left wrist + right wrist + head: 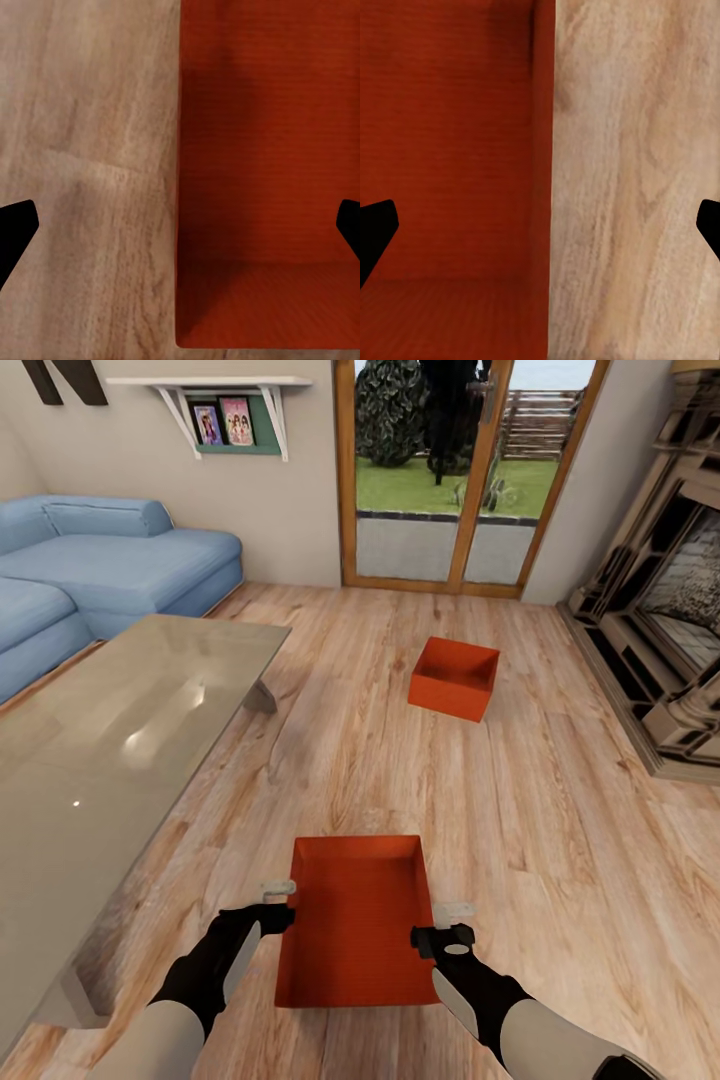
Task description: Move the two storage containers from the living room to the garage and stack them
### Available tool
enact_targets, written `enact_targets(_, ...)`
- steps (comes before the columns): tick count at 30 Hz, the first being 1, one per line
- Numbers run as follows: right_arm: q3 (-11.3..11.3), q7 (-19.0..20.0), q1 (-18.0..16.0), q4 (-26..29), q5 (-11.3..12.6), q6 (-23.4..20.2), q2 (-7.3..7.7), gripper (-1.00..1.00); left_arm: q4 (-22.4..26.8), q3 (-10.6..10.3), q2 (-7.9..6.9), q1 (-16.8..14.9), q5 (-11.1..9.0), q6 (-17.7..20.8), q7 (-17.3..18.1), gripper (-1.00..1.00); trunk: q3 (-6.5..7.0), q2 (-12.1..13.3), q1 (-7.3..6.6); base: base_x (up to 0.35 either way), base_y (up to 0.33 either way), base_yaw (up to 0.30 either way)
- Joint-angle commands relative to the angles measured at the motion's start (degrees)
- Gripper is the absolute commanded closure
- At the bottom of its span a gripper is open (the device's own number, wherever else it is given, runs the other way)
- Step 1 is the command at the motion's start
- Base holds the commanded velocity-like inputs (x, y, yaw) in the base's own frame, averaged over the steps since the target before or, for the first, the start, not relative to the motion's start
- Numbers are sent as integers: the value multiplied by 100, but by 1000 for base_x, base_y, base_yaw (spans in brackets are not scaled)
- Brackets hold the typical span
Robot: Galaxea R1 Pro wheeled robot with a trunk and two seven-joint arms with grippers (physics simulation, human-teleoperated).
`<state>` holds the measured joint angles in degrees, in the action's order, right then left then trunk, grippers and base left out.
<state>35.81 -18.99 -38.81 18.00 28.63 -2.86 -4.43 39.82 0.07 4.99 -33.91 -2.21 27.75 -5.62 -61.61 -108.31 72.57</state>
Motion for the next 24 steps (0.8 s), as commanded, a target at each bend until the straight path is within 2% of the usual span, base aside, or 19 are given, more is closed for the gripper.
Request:
enact_targets(1, 49, -44, -4, 11, 28, -30, 4, -100, 9, 1, 2, -1, -25, 29, -27, -100, -22, -43, 22, 0, 0, 0)
enact_targets(24, 49, -34, -4, 11, 28, -30, 13, -100, -84, -23, 19, 1, -43, 170, -9, -100, -40, -83, 44, 0, 0, 0)
